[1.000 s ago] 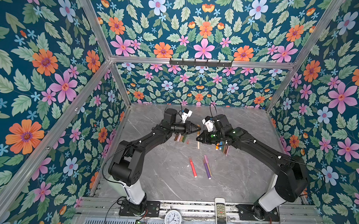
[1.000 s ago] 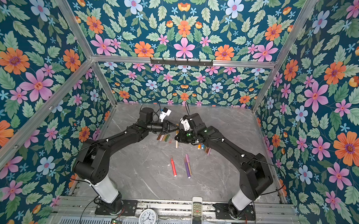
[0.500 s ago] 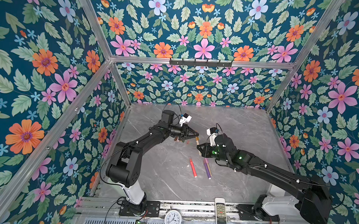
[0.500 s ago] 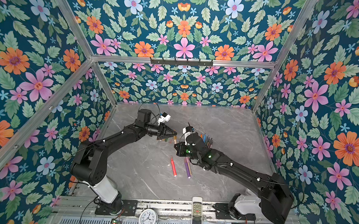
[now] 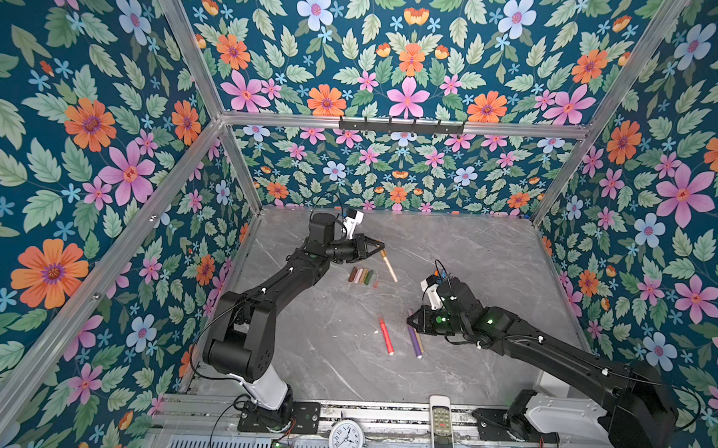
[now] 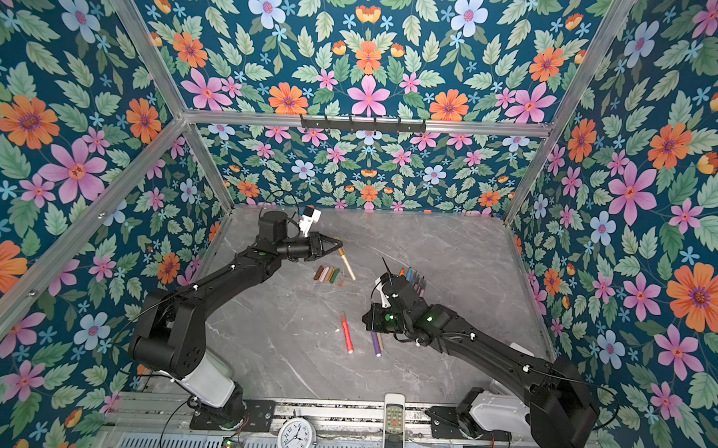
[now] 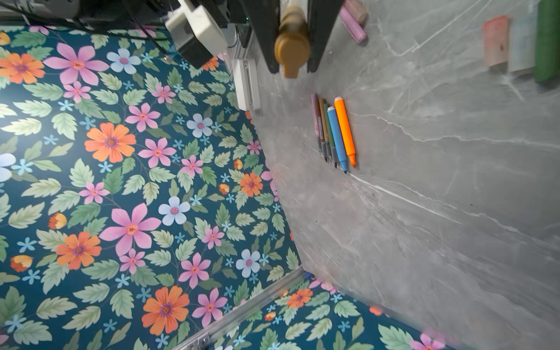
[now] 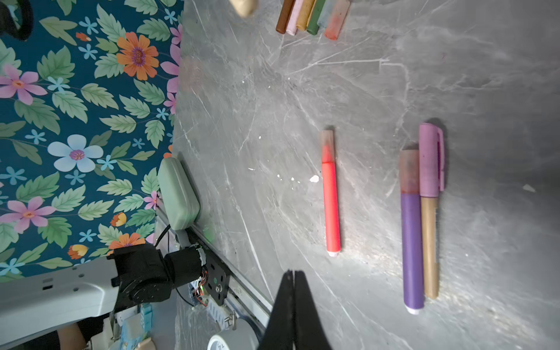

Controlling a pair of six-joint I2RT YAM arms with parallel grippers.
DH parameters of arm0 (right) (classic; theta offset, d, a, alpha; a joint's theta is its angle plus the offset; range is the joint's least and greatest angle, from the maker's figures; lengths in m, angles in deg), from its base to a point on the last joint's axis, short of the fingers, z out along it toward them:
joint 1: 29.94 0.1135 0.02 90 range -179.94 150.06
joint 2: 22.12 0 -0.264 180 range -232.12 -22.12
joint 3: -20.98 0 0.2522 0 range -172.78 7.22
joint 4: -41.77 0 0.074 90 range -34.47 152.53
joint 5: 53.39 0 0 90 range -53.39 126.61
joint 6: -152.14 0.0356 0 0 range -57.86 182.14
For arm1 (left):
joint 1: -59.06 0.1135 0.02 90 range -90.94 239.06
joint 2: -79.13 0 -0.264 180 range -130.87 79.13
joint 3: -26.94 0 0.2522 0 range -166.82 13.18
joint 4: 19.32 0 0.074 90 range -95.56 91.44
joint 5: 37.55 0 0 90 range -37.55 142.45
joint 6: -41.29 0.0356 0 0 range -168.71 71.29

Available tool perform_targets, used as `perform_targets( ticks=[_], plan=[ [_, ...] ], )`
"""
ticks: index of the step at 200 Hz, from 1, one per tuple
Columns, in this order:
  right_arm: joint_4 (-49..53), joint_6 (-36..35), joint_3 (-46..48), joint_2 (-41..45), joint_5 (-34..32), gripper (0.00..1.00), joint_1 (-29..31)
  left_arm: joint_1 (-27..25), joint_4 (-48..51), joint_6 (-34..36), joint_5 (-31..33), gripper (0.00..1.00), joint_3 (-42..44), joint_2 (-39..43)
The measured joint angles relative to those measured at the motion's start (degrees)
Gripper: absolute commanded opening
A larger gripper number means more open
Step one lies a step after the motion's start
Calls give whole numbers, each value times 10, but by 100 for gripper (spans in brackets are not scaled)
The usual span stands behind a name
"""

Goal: Open the pen caps

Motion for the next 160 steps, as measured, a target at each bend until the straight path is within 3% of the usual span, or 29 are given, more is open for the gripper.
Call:
perform_targets(
  ticks=[14,31,81,114,124,132,139,152,160],
  plan=[
    [21,-27,-39,-23,13,52,-2,-1,0,1,-2,0,-3,-7],
    [59,-72,-101,-56,15,59,-8,-3,-4,-1,-9,0,-5,-16],
    [133,-182,-257,-161,21,59,-80,-9,-14,-5,-17,0,-5,-15],
    [152,-228,-335,-235,42,55,-91,-12,-16,-5,-21,0,-5,-15],
    [150,-235,-349,-256,54,51,-91,-12,-15,-5,-23,0,-5,-15],
    [150,-240,-356,-269,62,41,-91,-12,-15,-5,-24,0,-5,-15],
    [152,-240,-360,-278,67,30,-91,-12,-16,-5,-25,0,-5,-15],
    [153,-240,-364,-287,72,0,-91,-12,-16,-5,-28,0,-5,-15],
    [151,-250,-361,-289,84,0,-92,-11,-15,-5,-25,0,-5,-15]
  ],
)
